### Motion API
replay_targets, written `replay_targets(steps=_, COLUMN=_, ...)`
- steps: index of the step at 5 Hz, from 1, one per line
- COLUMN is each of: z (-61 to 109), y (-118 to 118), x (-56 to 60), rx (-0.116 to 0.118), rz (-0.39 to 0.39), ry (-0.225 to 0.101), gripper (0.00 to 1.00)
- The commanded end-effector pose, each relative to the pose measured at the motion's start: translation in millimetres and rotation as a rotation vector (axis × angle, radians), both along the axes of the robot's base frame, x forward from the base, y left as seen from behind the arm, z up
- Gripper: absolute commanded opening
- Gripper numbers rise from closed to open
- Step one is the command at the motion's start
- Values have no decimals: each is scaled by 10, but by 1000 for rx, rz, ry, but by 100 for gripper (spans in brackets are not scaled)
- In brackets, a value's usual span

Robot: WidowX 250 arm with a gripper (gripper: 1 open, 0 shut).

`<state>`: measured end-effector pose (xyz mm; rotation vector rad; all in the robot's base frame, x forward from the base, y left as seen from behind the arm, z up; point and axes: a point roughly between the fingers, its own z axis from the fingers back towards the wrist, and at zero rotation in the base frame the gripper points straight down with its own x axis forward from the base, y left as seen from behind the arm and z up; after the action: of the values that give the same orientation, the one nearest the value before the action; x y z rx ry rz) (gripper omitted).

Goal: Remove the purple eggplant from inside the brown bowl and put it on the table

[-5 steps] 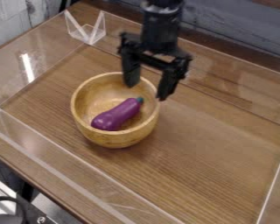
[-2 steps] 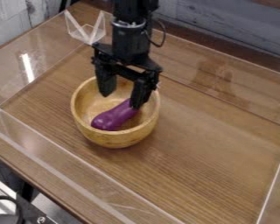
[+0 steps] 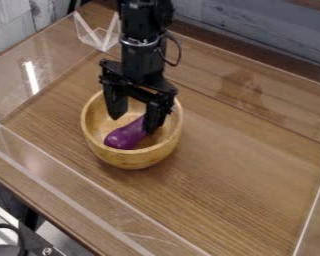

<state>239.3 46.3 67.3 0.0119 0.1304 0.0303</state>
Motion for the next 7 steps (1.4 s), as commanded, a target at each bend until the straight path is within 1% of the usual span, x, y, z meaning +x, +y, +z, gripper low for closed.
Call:
replay_targets(steps=1, z=98, y=57, x=37, rx=16, rz=4, ry=-73, gripper=100)
replay_targets(steps=5, z=-112, y=103, x=21, rx=22, rz=16, ry=-108, gripper=100)
replay_targets(steps=7, z=-183, y=118, x=17, rx=21, rz=21, ry=-118, gripper=100)
